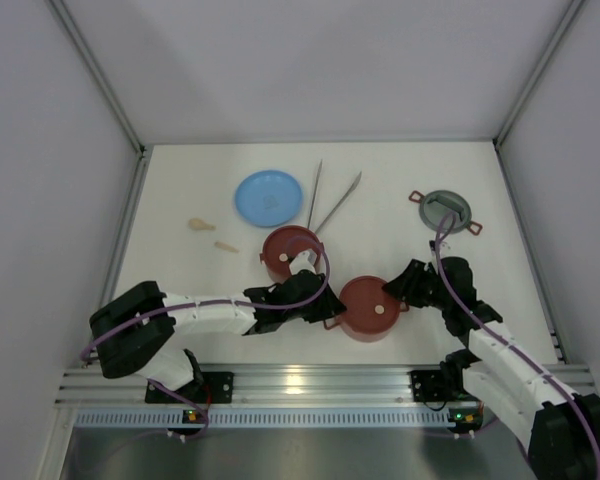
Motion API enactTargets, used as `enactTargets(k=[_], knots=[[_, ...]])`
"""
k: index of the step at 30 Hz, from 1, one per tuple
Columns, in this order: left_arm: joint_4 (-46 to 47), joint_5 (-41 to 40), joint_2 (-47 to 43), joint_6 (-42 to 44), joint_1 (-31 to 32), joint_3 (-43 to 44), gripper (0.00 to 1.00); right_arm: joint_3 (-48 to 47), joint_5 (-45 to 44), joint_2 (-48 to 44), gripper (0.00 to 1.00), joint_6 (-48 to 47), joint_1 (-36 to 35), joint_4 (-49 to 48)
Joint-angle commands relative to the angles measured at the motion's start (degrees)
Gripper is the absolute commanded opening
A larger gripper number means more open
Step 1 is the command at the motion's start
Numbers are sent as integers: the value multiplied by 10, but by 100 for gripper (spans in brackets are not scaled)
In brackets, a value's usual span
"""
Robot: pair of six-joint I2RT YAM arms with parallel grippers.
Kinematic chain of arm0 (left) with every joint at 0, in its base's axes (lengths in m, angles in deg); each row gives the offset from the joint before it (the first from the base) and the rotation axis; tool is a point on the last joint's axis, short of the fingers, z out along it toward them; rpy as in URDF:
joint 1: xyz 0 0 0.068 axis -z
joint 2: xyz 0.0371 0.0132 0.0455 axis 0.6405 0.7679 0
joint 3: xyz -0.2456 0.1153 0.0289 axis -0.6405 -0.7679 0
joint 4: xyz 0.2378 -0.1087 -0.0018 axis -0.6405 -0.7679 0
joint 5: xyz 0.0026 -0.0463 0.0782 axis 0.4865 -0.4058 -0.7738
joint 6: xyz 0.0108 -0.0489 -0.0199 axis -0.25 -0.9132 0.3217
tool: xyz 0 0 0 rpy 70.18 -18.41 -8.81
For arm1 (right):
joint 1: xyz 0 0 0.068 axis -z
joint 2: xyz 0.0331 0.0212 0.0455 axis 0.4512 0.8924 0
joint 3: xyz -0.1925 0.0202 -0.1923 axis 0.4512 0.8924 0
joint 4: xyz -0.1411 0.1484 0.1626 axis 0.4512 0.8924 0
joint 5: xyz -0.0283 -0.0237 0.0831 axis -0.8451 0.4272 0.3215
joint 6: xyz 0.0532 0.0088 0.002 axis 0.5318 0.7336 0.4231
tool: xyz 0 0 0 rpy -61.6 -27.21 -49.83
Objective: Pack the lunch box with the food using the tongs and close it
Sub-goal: Pick up the packing box from the center of the board.
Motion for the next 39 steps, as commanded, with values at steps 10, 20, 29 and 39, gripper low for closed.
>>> enactTargets(k=[10,20,29,39], knots=[[-136,3,7,42,6,-4,34,23,28,-23,9,39,1,-62],[-134,-4,-18,38,6,-17,34,8,24,-50,7,42,1,-12],[-129,-1,-8,36,6,-20,35,-13,-28,-58,38,15,1,77],[-125,1,0,35,6,-24,38,-19,-16,-93,49,10,1,137]])
